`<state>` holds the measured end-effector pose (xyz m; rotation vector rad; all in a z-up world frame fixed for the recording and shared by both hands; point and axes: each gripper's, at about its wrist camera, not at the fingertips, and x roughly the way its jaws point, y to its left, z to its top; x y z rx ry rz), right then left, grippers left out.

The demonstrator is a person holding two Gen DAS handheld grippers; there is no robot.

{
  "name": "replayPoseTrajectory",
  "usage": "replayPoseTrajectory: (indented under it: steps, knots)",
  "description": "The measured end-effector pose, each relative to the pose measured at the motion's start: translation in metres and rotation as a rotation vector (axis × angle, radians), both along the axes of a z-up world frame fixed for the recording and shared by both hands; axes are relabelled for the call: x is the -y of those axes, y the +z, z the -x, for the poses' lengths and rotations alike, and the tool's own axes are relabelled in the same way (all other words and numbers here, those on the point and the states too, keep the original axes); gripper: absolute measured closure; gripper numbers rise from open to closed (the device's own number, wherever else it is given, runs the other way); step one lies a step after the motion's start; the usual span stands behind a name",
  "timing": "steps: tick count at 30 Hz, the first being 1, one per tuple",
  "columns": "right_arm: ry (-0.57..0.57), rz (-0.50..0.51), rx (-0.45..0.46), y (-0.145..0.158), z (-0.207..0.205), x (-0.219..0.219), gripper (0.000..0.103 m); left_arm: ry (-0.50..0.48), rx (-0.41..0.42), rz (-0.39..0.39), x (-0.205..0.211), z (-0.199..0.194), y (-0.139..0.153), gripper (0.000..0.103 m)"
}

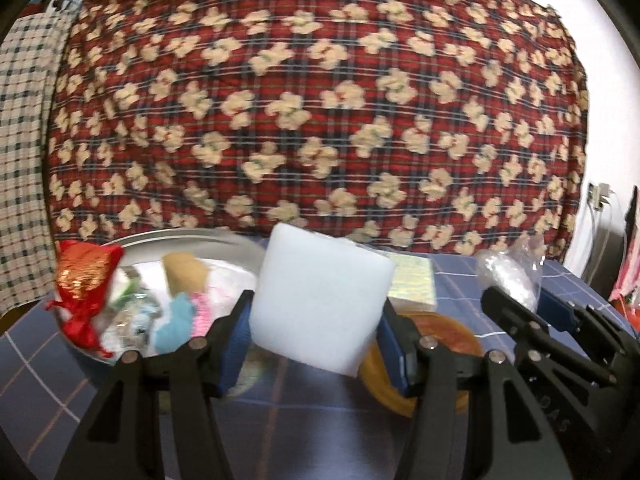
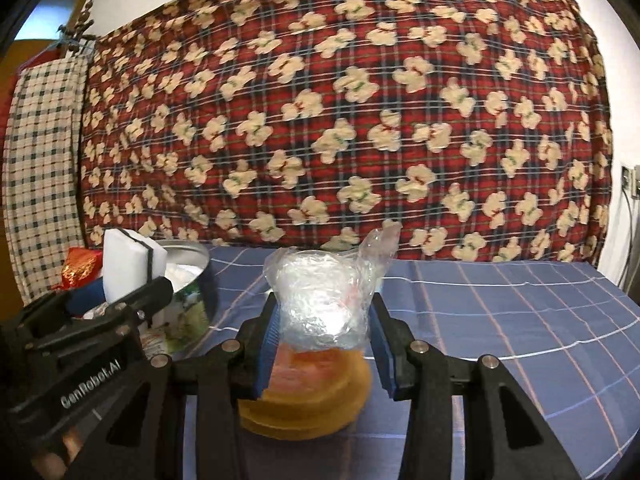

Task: Organize soft objects
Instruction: 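Carry the white sponge and plastic bag over the round tin with both grippers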

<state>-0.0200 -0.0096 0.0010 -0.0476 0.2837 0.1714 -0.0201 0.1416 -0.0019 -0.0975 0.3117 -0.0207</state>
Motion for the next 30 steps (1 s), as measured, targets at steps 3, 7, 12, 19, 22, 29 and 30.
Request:
replayPoseTrajectory:
  steps: [3, 7, 12, 19, 22, 29, 30]
  knots:
    - [0.033, 0.004, -0.023, -0.001, -0.006, -0.015, 0.058, 0.039, -0.009, 0.004, -0.018, 0.0, 0.0, 0.046]
    - [0.074, 0.009, -0.046, -0.003, -0.014, -0.037, 0.058, 0.097, -0.014, -0.013, -0.039, 0.0, 0.0, 0.046]
    - [0.121, 0.013, -0.043, -0.002, -0.019, -0.065, 0.058, 0.145, -0.026, -0.004, -0.064, 0.001, -0.001, 0.046]
    - [0.171, -0.025, -0.037, 0.005, -0.03, -0.1, 0.058, 0.21, -0.037, 0.009, -0.099, -0.001, 0.0, 0.046]
    - [0.189, -0.049, -0.035, 0.007, -0.035, -0.113, 0.058, 0.235, -0.036, 0.008, -0.11, -0.002, 0.0, 0.046]
    - [0.209, -0.086, -0.031, 0.01, -0.045, -0.135, 0.058, 0.289, -0.039, 0.01, -0.132, -0.007, 0.003, 0.046]
    - [0.211, -0.091, -0.034, 0.01, -0.047, -0.138, 0.058, 0.292, -0.038, 0.01, -0.135, -0.008, 0.003, 0.046]
